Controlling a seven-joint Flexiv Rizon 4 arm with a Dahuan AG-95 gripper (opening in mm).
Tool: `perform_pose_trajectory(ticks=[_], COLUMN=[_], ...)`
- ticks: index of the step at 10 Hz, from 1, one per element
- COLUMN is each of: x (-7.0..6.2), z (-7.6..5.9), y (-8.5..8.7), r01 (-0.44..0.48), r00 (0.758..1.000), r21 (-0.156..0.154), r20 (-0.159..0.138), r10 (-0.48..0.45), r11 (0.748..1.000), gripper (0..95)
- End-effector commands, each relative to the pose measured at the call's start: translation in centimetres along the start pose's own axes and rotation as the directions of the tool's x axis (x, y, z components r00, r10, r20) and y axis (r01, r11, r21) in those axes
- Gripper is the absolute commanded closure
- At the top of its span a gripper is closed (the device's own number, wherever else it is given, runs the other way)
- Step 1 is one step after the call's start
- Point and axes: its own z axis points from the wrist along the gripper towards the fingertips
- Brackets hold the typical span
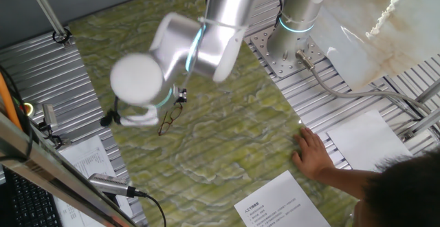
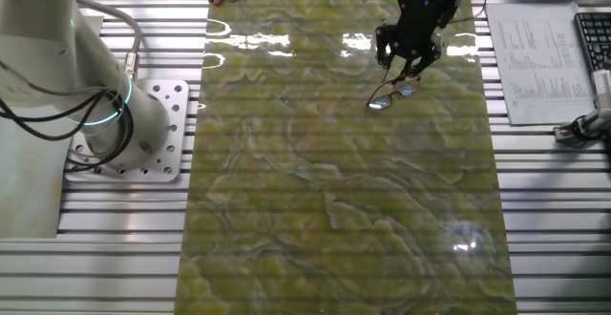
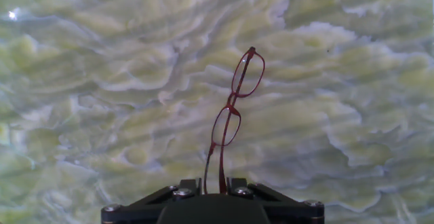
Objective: Unfold the leg of the glasses (with one hand)
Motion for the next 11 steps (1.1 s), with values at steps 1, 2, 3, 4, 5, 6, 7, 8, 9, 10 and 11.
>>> perform_pose_trajectory(ticks=[1,2,3,4,5,6,7,8,9,10,11], x=[0.1,0.1,0.1,0.0,0.0,-0.1,-0.2,-0.3,-0.5,-0.8,-1.7], z=[-0.2,-0.5,-0.6,-0.6,-0.6,-0.7,-0.6,-0.7,-0.9,-1.1,-1.3], y=[0.1,0.2,0.2,0.2,0.2,0.2,0.1,0.0,-0.2,-0.6,-1.4], r01=[-0.076,-0.119,-0.136,-0.154,-0.176,-0.200,-0.236,-0.247,-0.263,-0.275,-0.302], r00=[0.992,0.986,0.982,0.976,0.968,0.962,0.952,0.948,0.944,0.941,0.932], r21=[-0.017,-0.011,-0.007,-0.017,-0.033,-0.032,-0.035,-0.033,-0.034,-0.034,-0.032], r20=[0.104,0.116,0.129,0.150,0.174,0.181,0.193,0.198,0.198,0.197,0.201], r10=[0.077,0.120,0.135,0.155,0.179,0.203,0.238,0.248,0.265,0.276,0.302], r11=[0.997,0.993,0.991,0.988,0.984,0.979,0.971,0.969,0.964,0.961,0.953], gripper=[76.0,76.0,76.0,76.0,76.0,76.0,76.0,76.0,76.0,76.0,76.0])
